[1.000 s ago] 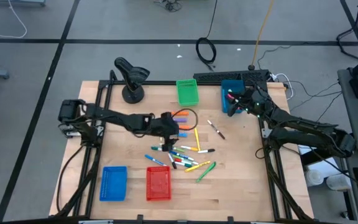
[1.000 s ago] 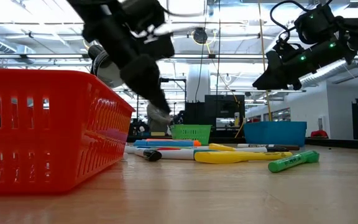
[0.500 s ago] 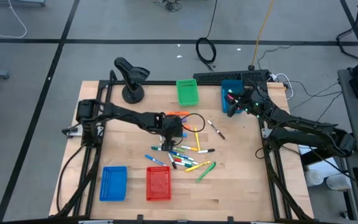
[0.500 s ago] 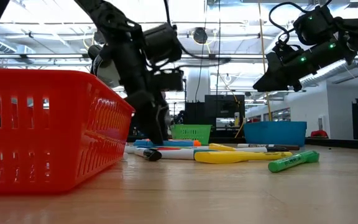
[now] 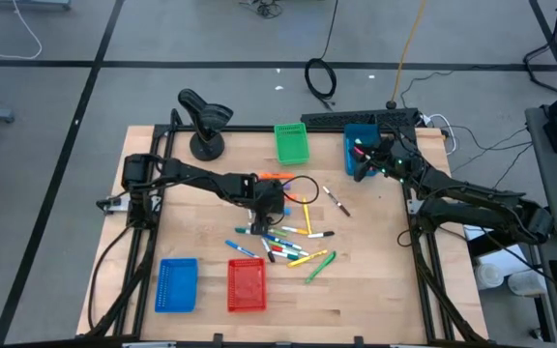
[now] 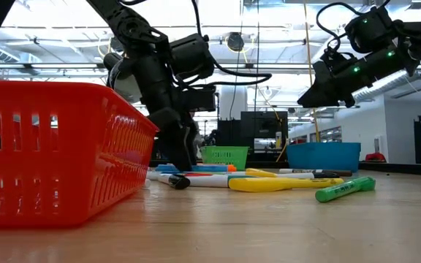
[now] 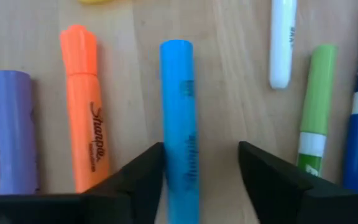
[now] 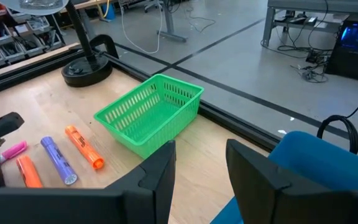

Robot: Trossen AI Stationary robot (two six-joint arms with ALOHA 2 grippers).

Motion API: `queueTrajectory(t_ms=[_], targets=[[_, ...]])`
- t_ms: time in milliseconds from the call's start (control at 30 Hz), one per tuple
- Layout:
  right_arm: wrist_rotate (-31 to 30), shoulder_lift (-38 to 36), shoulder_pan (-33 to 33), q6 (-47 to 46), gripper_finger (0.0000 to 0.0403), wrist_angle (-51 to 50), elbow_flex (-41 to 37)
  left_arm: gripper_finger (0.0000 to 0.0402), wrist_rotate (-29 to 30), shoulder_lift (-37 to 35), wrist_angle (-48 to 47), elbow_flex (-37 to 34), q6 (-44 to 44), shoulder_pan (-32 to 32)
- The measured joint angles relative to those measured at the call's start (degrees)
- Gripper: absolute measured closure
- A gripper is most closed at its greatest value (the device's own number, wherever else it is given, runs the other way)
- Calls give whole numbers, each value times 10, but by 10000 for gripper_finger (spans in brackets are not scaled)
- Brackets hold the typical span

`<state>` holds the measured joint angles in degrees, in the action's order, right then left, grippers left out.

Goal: Pick & Place Markers
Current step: Put the blue highlighter into the dark blue bin

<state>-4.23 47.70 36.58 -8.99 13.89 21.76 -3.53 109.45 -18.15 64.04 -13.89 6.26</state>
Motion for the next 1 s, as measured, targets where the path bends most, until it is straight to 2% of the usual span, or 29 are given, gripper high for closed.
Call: queueTrajectory(t_ms=[167,267,433,533,633,900,1000], targets=[[0,0,0,0,273,0,0,302,0,0,1,-1,34,0],[0,0,0,0,273,0,0,337,0,4,4,-1,57,1],[0,0,0,0,273,0,0,337,-4,7,11,0,66,2],[0,0,0,0,273,0,0,324,2,4,21,-1,65,-5],[0,0,0,0,273,0,0,319,28,-8,24,-3,43,-14],[0,0,0,-3,273,0,0,336,36,-98,34,-2,16,-22],[0,0,0,-10,273,0,0,336,19,-131,61,-1,-8,-23]])
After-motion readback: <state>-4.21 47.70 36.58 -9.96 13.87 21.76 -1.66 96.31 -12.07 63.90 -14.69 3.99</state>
